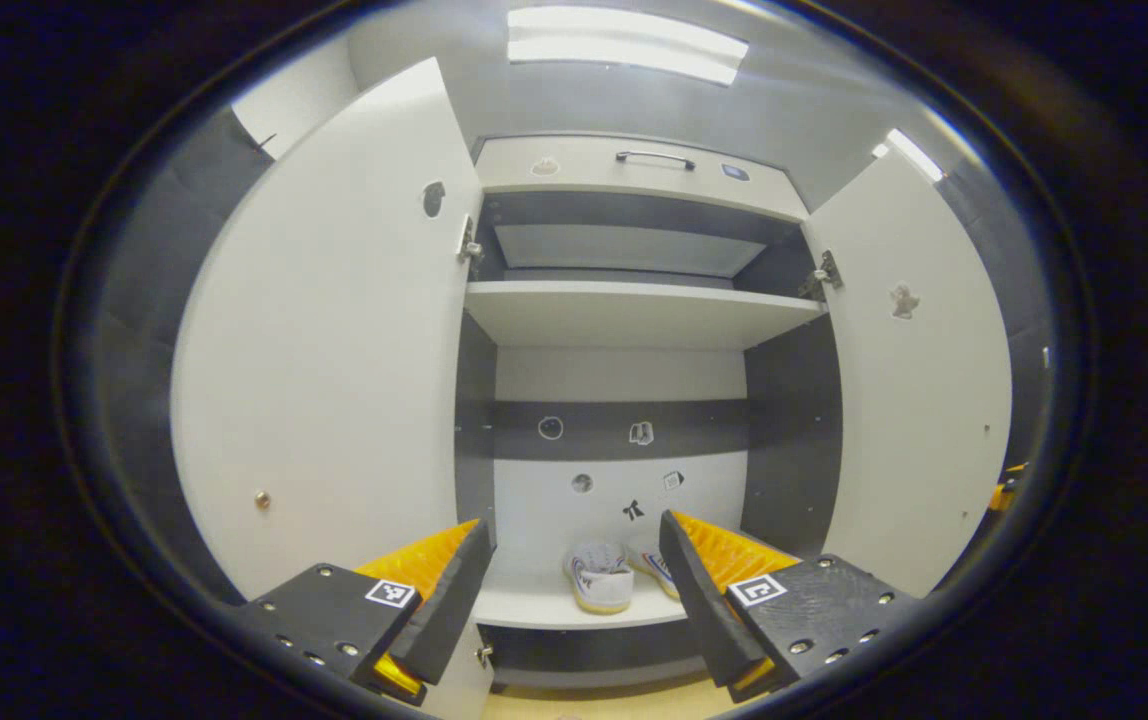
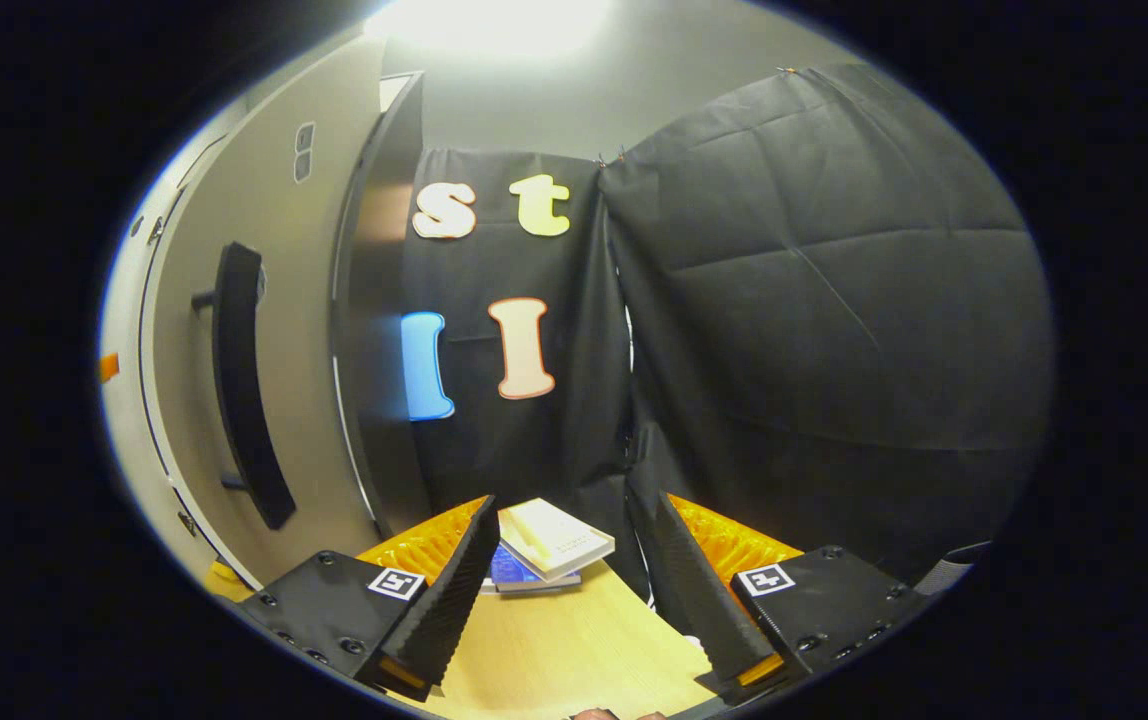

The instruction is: Grab one shoe with the right hand and put it into the shoe cabinet, grab the other shoe with the left hand and put it into the shoe cabinet; then close the right door with the right hand and the left door with the left hand.

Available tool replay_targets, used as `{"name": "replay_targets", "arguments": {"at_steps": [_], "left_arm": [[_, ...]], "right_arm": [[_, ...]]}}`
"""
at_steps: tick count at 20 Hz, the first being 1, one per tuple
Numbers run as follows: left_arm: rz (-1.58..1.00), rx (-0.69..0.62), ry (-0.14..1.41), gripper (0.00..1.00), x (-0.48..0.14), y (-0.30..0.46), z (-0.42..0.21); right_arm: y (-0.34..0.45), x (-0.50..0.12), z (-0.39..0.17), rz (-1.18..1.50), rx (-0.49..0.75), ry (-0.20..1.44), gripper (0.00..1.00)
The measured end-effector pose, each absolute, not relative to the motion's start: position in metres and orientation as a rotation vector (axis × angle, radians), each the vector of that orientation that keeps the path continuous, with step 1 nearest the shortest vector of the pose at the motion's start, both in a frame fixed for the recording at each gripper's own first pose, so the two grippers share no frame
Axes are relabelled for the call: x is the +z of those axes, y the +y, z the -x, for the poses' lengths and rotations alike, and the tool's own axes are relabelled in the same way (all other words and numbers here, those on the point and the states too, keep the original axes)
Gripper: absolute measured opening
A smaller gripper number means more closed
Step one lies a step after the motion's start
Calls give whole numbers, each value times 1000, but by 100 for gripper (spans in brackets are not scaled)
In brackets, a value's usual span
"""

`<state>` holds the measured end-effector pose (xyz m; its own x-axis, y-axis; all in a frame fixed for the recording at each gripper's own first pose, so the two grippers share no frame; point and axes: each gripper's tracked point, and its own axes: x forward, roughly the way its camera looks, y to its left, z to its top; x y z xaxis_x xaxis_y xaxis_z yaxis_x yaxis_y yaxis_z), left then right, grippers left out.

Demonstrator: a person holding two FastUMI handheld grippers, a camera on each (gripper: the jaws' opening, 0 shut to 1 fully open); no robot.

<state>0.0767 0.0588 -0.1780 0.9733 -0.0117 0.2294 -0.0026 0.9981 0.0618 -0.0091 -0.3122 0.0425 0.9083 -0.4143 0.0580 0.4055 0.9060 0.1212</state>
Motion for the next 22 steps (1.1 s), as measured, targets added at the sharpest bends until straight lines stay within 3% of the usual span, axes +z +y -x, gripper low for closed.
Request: {"name": "replay_targets", "arguments": {"at_steps": [8, 13, 14, 16, 17, 18, 22], "left_arm": [[21, 104, -96, 97, -233, 81, -28], [23, 165, -27, 97, -254, 89, -14], [18, 160, -22, 96, -256, 89, -13], [16, 142, -10, 97, -259, 84, -13], [17, 132, -5, 97, -260, 82, -13], [19, 121, -4, 96, -259, 79, -12], [21, 83, -17, 97, -255, 63, -16]], "right_arm": [[-281, 94, 1, -101, -294, -134, 98], [-260, 105, -3, -122, -207, -121, 93], [-257, 107, -4, -116, -200, -125, 98], [-249, 106, -6, -106, -172, -123, 97], [-246, 104, -6, -102, -169, -114, 92], [-248, 104, -6, -95, -174, -111, 97], [-241, 108, -2, -94, -176, -123, 96]]}}
